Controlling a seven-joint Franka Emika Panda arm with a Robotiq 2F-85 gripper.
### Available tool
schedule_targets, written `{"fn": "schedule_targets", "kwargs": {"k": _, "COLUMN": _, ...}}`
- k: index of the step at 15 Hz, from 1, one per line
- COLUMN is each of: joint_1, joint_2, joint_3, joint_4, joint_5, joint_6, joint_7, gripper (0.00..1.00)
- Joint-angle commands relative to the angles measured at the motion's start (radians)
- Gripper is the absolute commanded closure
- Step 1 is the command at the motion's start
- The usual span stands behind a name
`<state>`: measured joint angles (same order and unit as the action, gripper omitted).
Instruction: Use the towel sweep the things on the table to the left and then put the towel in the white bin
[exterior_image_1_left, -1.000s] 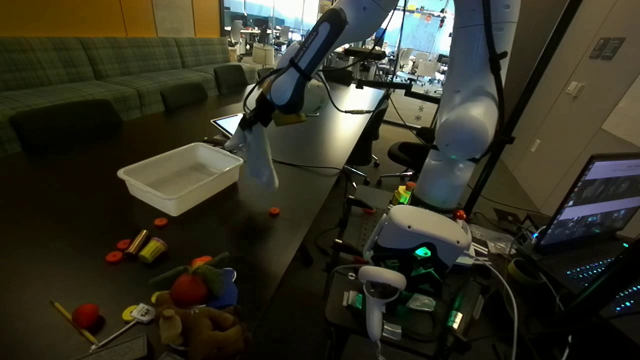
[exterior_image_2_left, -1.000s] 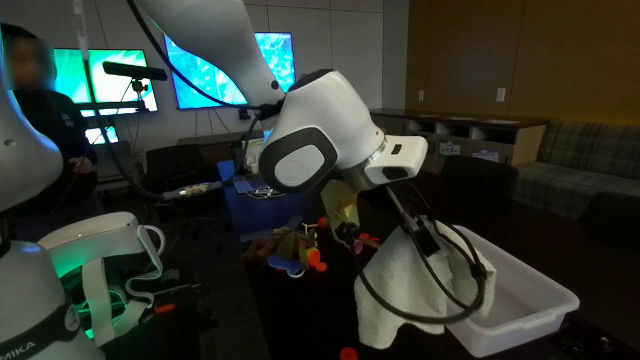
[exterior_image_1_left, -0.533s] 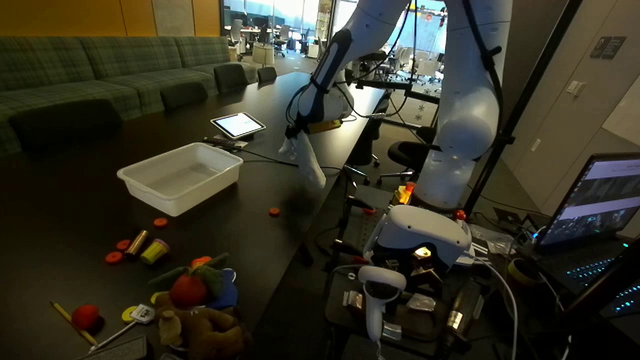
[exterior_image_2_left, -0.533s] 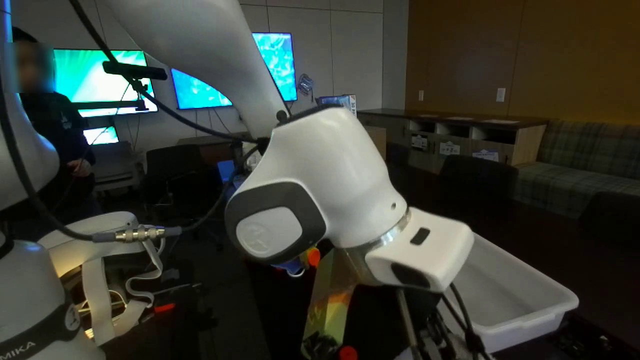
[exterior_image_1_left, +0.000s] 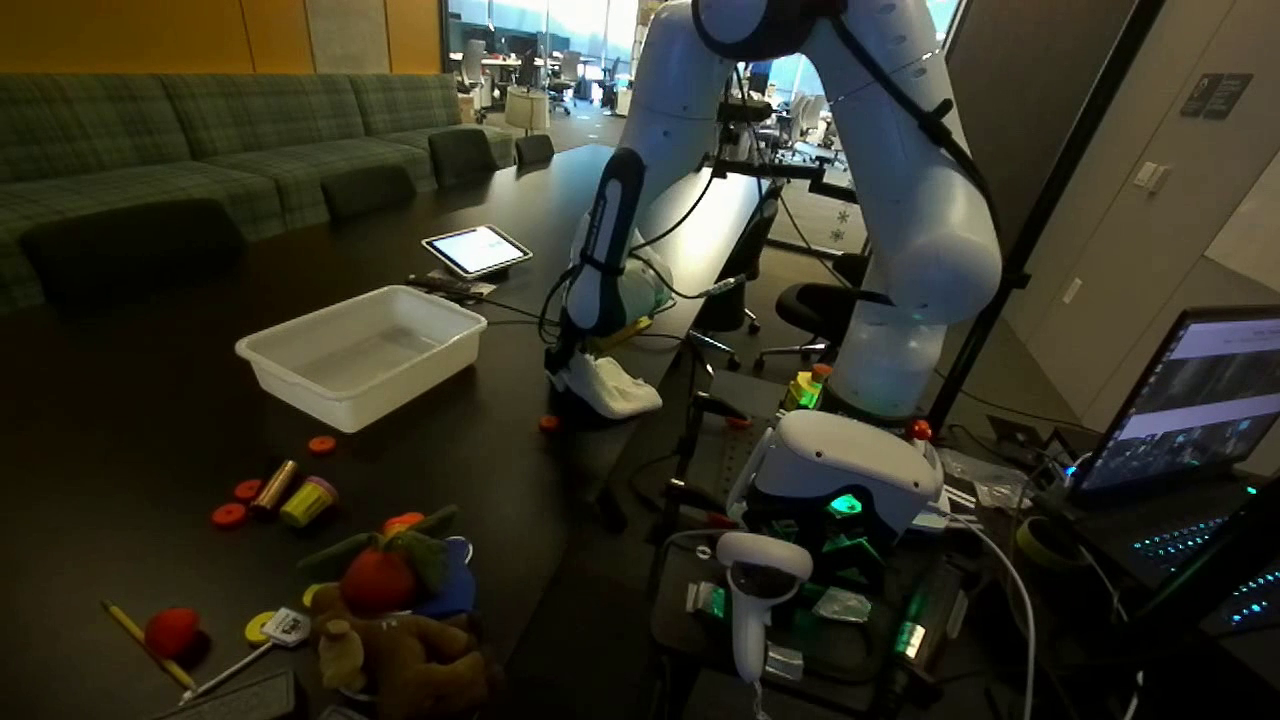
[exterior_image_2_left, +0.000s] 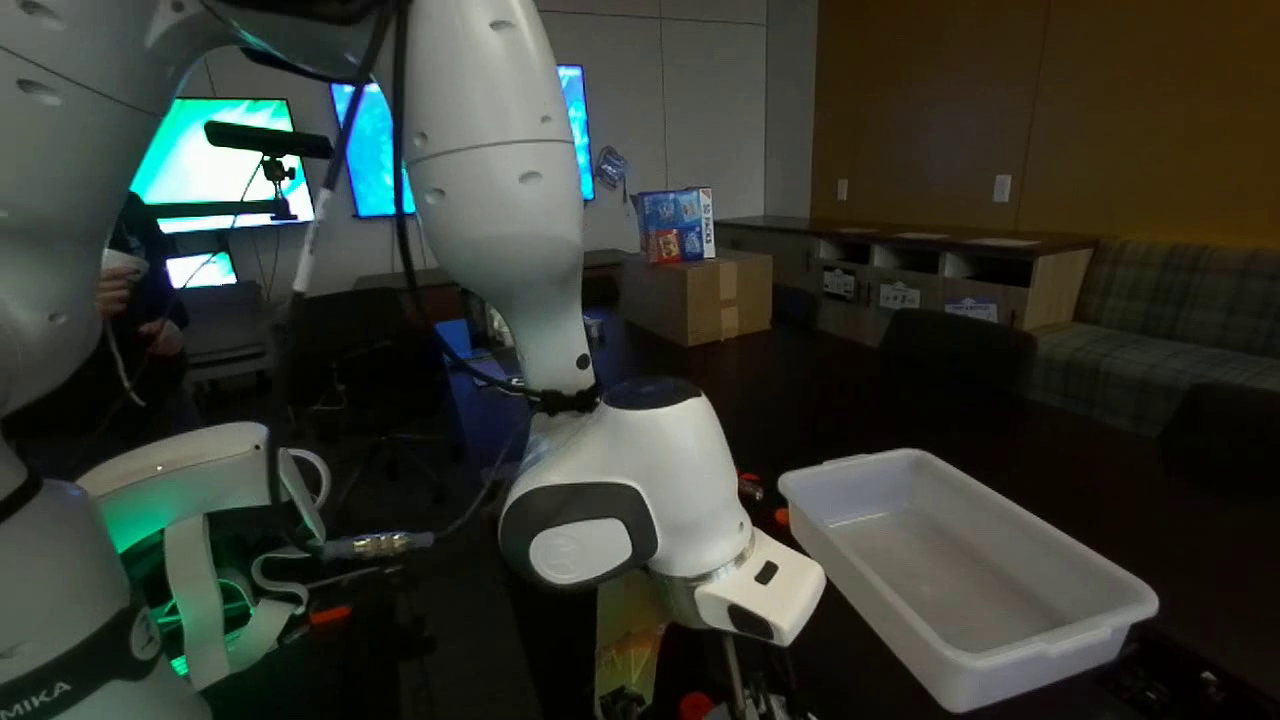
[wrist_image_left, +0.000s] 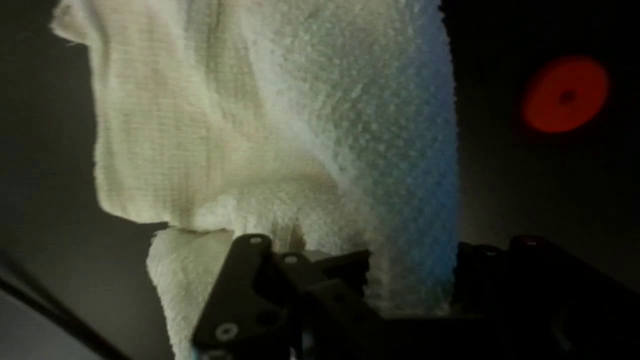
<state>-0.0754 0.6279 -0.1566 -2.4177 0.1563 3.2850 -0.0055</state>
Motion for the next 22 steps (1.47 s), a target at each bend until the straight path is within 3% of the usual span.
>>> {"fn": "schedule_targets", "kwargs": {"k": 1, "joint_1": 0.010, "joint_2": 0.067, "joint_3": 0.082, "joint_4": 0.081, "joint_5": -0.044, "joint_6": -0.042, "joint_7": 0.025, "gripper": 0.99}}
{"fn": "schedule_targets", "kwargs": {"k": 7, "joint_1": 0.051, "joint_2": 0.069, "joint_3": 0.284, "joint_4": 0.138, "joint_5": -0.104, "joint_6": -0.119, "joint_7": 0.016, "gripper": 0.99}}
{"fn": "schedule_targets", "kwargs": {"k": 12, "joint_1": 0.109, "joint_2": 0.114, "joint_3": 0.436, "joint_4": 0.289, "joint_5": -0.097, "joint_6": -0.192, "joint_7": 0.015, "gripper": 0.99}}
{"fn": "schedule_targets", "kwargs": {"k": 17, "joint_1": 0.096, "joint_2": 0.158, "joint_3": 0.601, "joint_4": 0.437, "joint_5": -0.084, "joint_6": -0.281, "joint_7": -0.035, "gripper": 0.99}}
{"fn": "schedule_targets", "kwargs": {"k": 22, "joint_1": 0.123, "joint_2": 0.187, "joint_3": 0.655, "joint_4": 0.544, "joint_5": -0.077, "joint_6": -0.338, "joint_7": -0.073, "gripper": 0.99}}
